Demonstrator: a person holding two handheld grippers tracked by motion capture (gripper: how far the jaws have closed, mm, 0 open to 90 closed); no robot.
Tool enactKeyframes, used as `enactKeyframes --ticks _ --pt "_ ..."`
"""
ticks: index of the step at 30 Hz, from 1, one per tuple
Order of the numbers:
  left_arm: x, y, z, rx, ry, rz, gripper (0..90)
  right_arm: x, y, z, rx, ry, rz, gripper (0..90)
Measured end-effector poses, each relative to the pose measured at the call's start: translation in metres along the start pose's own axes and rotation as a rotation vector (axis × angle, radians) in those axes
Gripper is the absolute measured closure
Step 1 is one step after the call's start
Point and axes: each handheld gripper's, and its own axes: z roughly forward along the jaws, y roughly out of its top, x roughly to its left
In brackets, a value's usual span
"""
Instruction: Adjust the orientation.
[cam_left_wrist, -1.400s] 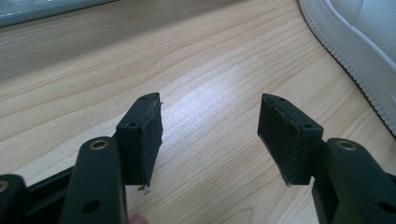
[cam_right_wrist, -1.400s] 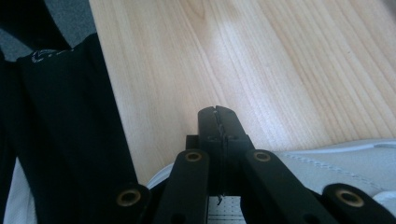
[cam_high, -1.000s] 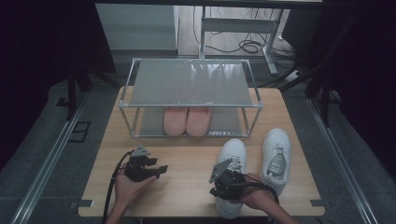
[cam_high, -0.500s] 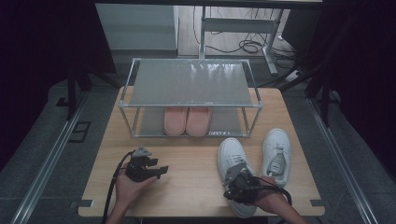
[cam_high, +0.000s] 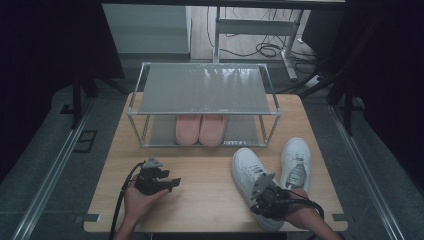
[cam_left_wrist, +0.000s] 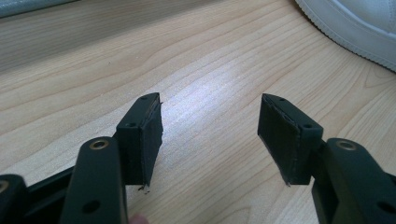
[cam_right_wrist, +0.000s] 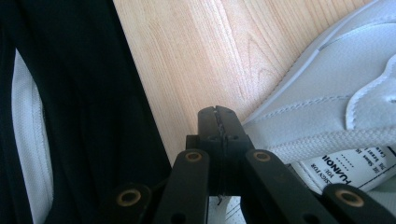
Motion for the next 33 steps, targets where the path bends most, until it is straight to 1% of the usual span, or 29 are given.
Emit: enactKeyframes --ticks 2,5,7,9,10,11,12,14,15,17,18,20,22,24,26,33 --pt "0.0 0.0 0.0 0.001 0.001 0.0 40.4 0.0 0.001 -0.001 -0.016 -0.01 -0.006 90.0" --pt "0.0 0.0 0.0 0.002 0.0 0.001 40.4 -0.003 0.001 -0.008 -0.058 -0.031 0.015 90.0" --pt "0.0 0.0 0.0 0.002 0.001 0.0 40.4 -0.008 0.001 -0.018 -0.102 -0.058 0.039 90.0" --pt "0.0 0.0 0.0 0.001 0.001 0.0 40.4 -0.014 0.0 -0.028 -0.133 -0.082 0.063 90.0" --pt "0.0 0.0 0.0 0.001 0.002 0.0 40.4 -0.02 -0.001 -0.036 -0.157 -0.104 0.079 90.0" --pt "0.0 0.0 0.0 -0.001 0.001 0.0 40.5 -0.024 -0.002 -0.04 -0.165 -0.122 0.097 90.0" --pt "0.0 0.0 0.0 -0.001 0.0 0.0 40.4 -0.032 -0.004 -0.046 -0.182 -0.146 0.121 90.0" --pt "0.0 0.0 0.0 -0.001 0.001 0.001 40.5 -0.044 -0.007 -0.053 -0.196 -0.179 0.165 90.0" --pt "0.0 0.0 0.0 0.002 0.001 0.0 40.4 -0.054 -0.009 -0.056 -0.199 -0.198 0.194 90.0" --pt "0.0 0.0 0.001 0.0 0.001 -0.003 40.5 -0.068 -0.011 -0.057 -0.195 -0.218 0.228 90.0" --pt "0.0 0.0 0.001 0.0 0.002 -0.003 40.4 -0.077 -0.012 -0.056 -0.188 -0.223 0.253 90.0" --pt "0.001 0.0 0.0 0.001 0.004 0.001 40.4 -0.091 -0.013 -0.051 -0.167 -0.23 0.285 90.0" --pt "0.001 0.0 0.0 0.004 0.003 0.003 40.4 -0.102 -0.012 -0.045 -0.146 -0.233 0.307 90.0" --pt "0.001 0.0 -0.001 0.002 0.003 0.001 40.4 -0.111 -0.01 -0.04 -0.13 -0.227 0.324 90.0" --pt "0.001 0.0 -0.001 0.001 0.004 0.0 40.4 -0.117 -0.006 -0.035 -0.109 -0.22 0.341 90.0" --pt "0.002 0.0 -0.001 0.002 0.003 0.001 40.4 -0.133 0.004 -0.013 -0.032 -0.202 0.361 90.0"
